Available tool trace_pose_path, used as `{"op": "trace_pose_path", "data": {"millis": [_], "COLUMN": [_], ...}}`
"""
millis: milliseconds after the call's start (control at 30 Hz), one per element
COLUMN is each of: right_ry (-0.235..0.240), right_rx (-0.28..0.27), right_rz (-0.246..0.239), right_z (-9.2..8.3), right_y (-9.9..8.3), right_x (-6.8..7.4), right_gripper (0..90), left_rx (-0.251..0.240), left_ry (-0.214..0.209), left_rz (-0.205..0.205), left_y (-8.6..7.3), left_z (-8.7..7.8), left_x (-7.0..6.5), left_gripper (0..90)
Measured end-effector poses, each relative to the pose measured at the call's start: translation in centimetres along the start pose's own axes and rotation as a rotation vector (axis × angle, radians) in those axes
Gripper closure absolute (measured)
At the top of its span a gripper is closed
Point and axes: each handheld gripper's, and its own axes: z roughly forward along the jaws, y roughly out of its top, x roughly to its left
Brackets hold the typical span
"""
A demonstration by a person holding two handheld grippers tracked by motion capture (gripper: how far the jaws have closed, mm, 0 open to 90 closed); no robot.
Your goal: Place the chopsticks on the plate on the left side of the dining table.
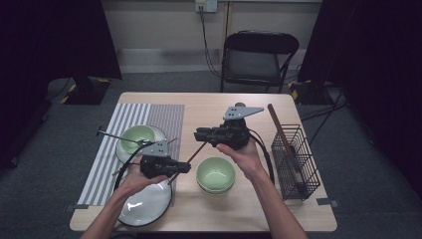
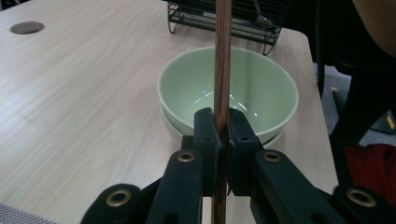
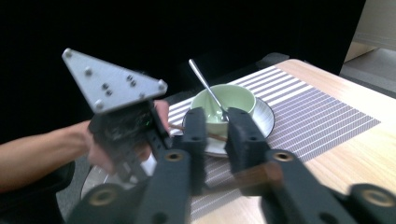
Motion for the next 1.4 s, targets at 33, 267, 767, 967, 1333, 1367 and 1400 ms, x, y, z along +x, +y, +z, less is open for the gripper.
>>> {"op": "trace_pose_path", "data": {"millis": [33, 267, 767, 967, 1333, 1367, 1400], "right_ry": [0.0, 0.013, 0.073, 0.094, 0.105, 0.099, 0.092], "right_rx": [0.0, -0.036, -0.089, -0.107, -0.139, -0.138, -0.138], "right_rz": [0.0, 0.021, 0.033, 0.031, 0.032, 0.025, 0.031], "right_z": [0.0, 0.3, 2.8, 3.5, 4.5, 4.5, 4.5], "right_y": [0.0, -0.5, -1.4, -0.6, -1.3, -1.2, -1.2], "right_x": [0.0, 0.0, 1.1, 1.5, 2.3, 2.3, 2.4], "right_gripper": [73.1, 52.8, 80.8, 84.9, 82.6, 85.0, 85.3], "left_rx": [0.0, -0.099, -0.217, -0.24, -0.263, -0.26, -0.264], "left_ry": [0.0, -0.012, 0.021, 0.031, 0.026, 0.028, 0.028], "left_rz": [0.0, -0.052, -0.115, -0.109, -0.113, -0.112, -0.116], "left_y": [0.0, 0.3, 0.4, 0.5, 0.9, 0.9, 0.9], "left_z": [0.0, -0.9, -2.1, -2.2, -2.6, -2.5, -2.6], "left_x": [0.0, 0.2, 0.7, 0.6, 0.3, 0.3, 0.3], "left_gripper": [84.9, 84.9, 84.8, 84.7, 84.6, 84.6, 84.5]}}
